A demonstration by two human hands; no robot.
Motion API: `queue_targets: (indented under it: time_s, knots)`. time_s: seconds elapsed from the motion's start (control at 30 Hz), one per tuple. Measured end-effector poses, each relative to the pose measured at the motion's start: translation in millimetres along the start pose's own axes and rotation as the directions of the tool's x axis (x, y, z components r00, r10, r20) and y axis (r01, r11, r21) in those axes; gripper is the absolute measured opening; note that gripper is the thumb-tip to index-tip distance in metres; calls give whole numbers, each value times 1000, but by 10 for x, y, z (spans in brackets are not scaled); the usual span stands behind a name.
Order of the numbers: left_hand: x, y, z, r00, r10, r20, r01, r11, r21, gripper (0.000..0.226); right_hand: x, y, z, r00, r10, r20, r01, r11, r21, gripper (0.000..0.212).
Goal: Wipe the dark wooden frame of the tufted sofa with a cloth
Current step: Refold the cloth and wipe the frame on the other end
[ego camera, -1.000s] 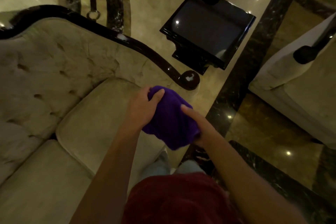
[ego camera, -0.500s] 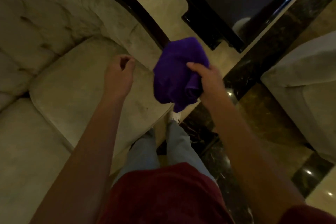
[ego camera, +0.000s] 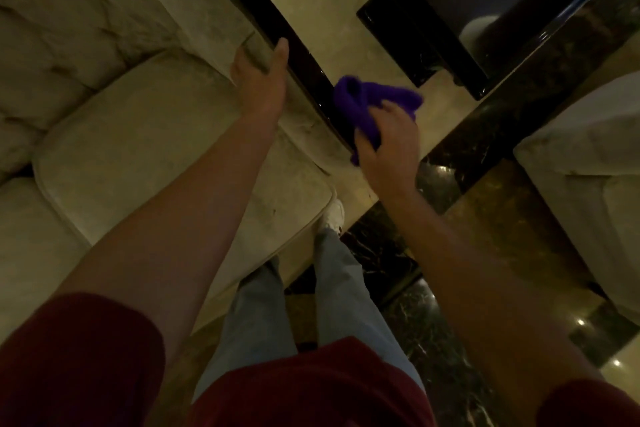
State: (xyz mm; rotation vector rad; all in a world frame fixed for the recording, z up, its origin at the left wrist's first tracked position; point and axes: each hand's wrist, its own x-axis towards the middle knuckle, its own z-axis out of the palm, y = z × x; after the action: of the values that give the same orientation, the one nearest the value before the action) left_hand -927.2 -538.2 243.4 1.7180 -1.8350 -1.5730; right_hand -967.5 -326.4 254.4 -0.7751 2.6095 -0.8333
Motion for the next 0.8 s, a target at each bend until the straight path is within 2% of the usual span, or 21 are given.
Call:
queue_targets:
  time_s: [0.07, 0.13, 0.2, 0.27, 0.4, 0.5, 0.67, 0.73, 0.8]
  knots:
    - [58, -41, 1, 999, -3, 42, 3, 1000, -14, 96, -156, 86, 176, 998, -46, 49, 47, 999, -21, 37]
    - [94, -53, 10, 997, -7, 82, 7, 1000, -5, 101, -181, 150, 240, 999, -51, 2, 51, 998, 42, 46]
    - [130, -42, 1, 992, -21, 126, 14, 998, 55, 103, -101, 170, 290, 997, -32, -66, 35, 998, 45, 43]
    - [140, -54, -5, 989, -24, 148, 14, 997, 73, 104, -37, 189, 342, 993, -35, -113, 31, 999, -41, 38]
    - [200, -89, -61, 981, -41, 188, 18, 992, 123, 105, 224, 184, 458, 988, -18, -154, -14, 978, -207, 50]
    - [196, -99, -49, 977, -54, 206, 32, 994, 109, 106, 445, 216, 513, 986, 12, -165, -65, 945, -321, 50]
    - [160, -171, 80, 989, -45, 143, 34, 997, 76, 103, 498, 261, 550, 991, 22, -132, -74, 910, -408, 49]
    - [246, -224, 62, 999, -34, 21, 33, 997, 69, 100, 522, 106, 635, 991, 46, -124, -88, 927, -366, 50]
    - [199, -281, 347, 998, -45, -48, 49, 995, 82, 96, 488, 174, 476, 991, 67, -118, -112, 895, -431, 50]
